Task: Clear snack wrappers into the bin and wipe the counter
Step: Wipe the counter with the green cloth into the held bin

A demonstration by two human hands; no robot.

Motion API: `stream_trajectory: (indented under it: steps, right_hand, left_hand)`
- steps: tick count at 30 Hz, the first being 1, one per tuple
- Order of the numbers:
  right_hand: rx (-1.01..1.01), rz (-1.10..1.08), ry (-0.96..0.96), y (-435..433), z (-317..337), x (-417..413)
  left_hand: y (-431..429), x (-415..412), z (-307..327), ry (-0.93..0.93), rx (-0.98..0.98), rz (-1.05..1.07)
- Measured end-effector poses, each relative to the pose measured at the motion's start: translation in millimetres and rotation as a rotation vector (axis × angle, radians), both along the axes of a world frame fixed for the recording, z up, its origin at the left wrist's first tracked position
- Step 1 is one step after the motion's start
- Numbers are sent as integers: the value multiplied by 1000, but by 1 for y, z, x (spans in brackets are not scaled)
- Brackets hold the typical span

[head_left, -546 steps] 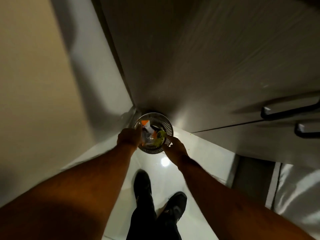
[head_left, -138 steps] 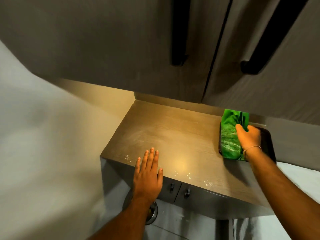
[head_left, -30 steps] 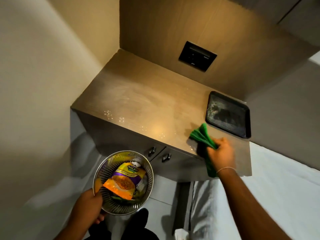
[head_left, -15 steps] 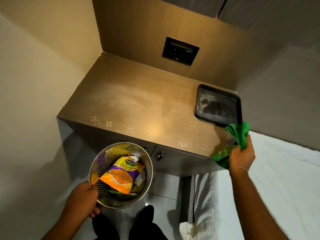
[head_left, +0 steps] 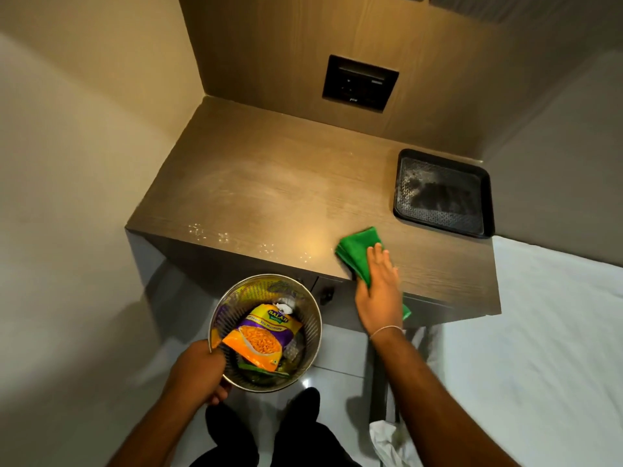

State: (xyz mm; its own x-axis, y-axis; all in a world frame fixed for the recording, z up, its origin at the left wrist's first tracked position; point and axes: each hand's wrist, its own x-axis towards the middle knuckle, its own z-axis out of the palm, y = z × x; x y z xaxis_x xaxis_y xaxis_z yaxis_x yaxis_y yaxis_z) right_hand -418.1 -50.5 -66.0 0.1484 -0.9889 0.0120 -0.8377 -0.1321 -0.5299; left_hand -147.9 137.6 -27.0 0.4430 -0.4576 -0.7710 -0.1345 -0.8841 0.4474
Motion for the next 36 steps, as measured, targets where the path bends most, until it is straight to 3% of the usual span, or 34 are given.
stream_trajectory:
  steps: [9,12,15,18,21,25,27,33,36]
  right_hand:
    - [60,353,-64,23,10,43]
    - [177,470,-220,29,21,43]
    - [336,152,-512,2,52,40]
    - [202,-167,-670,-58,73,21]
    - [96,-139,-556,-92,73,12]
    - [217,128,-233,-76,39,46]
    - [169,228,-159,-58,30,67]
    - [134,483,-130,1,33,102]
    - [298,615,-264,26,38,107]
  left_hand:
    - [-20,-12,-11,54,25,-24]
    - [-21,-13,-18,82,28,-9]
    - [-22,-10,-26,112,36,4]
    - [-20,-6,-30,136,33,59]
    - [-18,-3,-32,136,38,88]
    - [-19,3,-38,109,71,61]
    - [-21,7,-39,101,76,58]
    - [-17,21,-51,103,61,116]
    - [-16,22,-54,96,65,115]
